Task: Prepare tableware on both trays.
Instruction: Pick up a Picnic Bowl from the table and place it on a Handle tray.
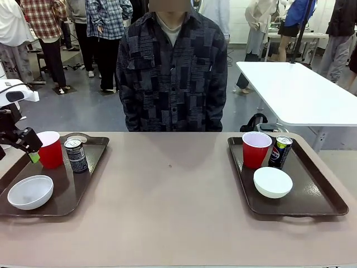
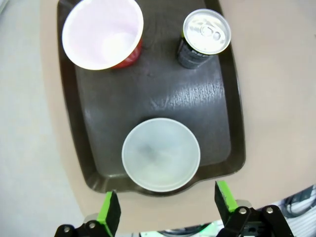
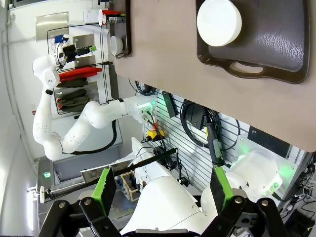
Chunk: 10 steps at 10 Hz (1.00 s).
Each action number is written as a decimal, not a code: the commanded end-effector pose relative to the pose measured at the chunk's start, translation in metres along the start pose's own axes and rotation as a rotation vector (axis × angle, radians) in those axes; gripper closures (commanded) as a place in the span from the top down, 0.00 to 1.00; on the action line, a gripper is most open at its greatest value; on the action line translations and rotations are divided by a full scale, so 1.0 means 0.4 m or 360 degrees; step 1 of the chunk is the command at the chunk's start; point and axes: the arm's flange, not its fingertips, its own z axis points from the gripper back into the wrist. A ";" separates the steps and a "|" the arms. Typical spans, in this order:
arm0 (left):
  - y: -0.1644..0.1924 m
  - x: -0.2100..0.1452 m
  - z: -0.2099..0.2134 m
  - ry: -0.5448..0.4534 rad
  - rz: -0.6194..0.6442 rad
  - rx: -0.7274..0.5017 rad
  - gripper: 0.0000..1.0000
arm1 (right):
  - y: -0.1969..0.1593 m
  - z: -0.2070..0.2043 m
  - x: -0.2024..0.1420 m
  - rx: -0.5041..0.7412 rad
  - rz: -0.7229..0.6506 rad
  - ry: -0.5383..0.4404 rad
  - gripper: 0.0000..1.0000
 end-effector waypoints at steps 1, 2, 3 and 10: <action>0.002 0.005 -0.004 -0.0014 -0.0004 0.0008 1.00 | 0.004 0.002 -0.003 0.0009 0.0005 0.0011 1.00; 0.002 0.005 -0.004 -0.0014 -0.0004 0.0008 1.00 | 0.004 0.002 -0.003 0.0009 0.0005 0.0011 1.00; 0.002 0.005 -0.004 -0.0014 -0.0004 0.0008 1.00 | 0.004 0.002 -0.003 0.0009 0.0005 0.0011 1.00; 0.290 0.022 0.155 0.0477 0.0038 -0.1394 1.00 | 0.004 0.002 -0.003 0.0009 0.0005 0.0011 1.00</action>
